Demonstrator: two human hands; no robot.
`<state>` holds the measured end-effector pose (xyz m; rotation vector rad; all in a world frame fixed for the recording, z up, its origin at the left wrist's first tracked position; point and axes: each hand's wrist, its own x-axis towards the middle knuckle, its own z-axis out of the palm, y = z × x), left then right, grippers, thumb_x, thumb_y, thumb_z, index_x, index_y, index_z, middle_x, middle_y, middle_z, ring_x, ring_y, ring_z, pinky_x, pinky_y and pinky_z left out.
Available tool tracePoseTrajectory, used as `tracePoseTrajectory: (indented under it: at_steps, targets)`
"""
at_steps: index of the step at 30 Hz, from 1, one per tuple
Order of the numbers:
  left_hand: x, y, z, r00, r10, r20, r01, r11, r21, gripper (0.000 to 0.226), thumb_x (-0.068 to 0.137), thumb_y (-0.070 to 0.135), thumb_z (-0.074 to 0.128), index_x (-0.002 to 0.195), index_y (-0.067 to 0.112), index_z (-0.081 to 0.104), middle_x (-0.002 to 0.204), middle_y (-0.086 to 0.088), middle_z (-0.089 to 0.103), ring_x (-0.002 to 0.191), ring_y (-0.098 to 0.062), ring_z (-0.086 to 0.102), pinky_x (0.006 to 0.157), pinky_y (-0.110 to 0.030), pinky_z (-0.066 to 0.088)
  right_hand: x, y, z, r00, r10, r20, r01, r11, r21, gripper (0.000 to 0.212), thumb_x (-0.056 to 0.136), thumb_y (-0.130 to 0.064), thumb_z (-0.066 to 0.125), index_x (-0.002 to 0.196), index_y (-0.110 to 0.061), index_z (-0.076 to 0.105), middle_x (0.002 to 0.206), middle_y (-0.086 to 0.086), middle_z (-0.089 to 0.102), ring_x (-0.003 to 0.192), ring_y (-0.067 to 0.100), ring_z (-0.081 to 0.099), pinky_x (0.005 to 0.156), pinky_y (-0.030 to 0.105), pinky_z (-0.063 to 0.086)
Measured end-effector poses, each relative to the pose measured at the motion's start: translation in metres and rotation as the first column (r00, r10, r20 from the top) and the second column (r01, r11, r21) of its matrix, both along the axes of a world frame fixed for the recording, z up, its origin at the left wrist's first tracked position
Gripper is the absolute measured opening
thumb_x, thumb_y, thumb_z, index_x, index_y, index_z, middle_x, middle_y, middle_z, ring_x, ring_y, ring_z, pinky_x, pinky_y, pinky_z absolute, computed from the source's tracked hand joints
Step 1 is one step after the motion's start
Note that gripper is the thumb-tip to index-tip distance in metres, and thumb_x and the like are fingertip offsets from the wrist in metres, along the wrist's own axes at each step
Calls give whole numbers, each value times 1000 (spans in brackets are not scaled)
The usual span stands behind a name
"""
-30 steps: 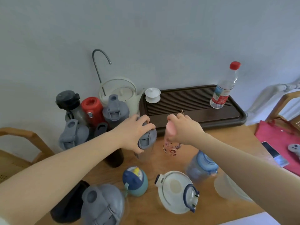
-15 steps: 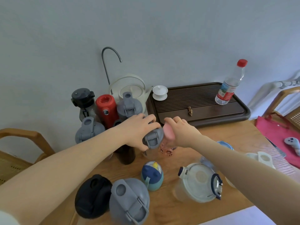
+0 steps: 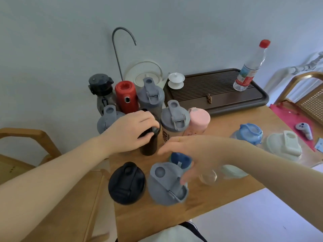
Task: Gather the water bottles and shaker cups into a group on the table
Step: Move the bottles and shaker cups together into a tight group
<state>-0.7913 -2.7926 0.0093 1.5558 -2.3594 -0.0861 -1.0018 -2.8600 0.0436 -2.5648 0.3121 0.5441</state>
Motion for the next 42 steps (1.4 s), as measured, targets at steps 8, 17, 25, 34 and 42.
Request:
tracePoseTrajectory:
  at_steps: [8,17,25,34,42]
  targets:
    - [19,81,-39,995,3,102,-59,832,552,96,65,59,70,141,29,19,142,12,27,125,-6,34,100,-22,38,14,42,-50,988,143,-52,-151,966,-209,112,66,-52,75,143,-39,-6,152,1,13,132,23,33,106,35,37]
    - [27,110,-57,990,90,105,-128,887,445,104,61,54,71,141,25,11,136,4,25,109,-15,47,75,-19,44,33,61,-59,976,-167,141,202,937,-284,100,63,-63,65,140,-36,8,137,-1,37,120,20,45,90,38,50]
    - [54,152,-36,949,296,-108,-222,871,439,102,57,48,76,135,34,13,134,11,27,107,-8,45,84,-18,46,80,77,-66,901,-296,319,379,893,-243,103,67,-62,66,146,-33,7,142,-4,36,122,23,47,82,38,47]
    - [-6,162,-40,980,189,-56,-154,911,381,100,62,50,72,139,34,11,138,10,22,117,-11,40,90,-21,43,41,64,-66,781,-284,556,480,843,-243,57,80,-47,61,124,-11,52,120,9,58,111,29,55,87,34,44]
    - [-90,131,-43,984,178,26,-176,917,358,101,64,50,69,140,30,5,142,-1,20,121,-25,40,92,-37,47,0,33,-98,890,-455,37,432,812,-393,63,84,-32,61,137,-17,30,132,14,40,113,38,51,88,45,49]
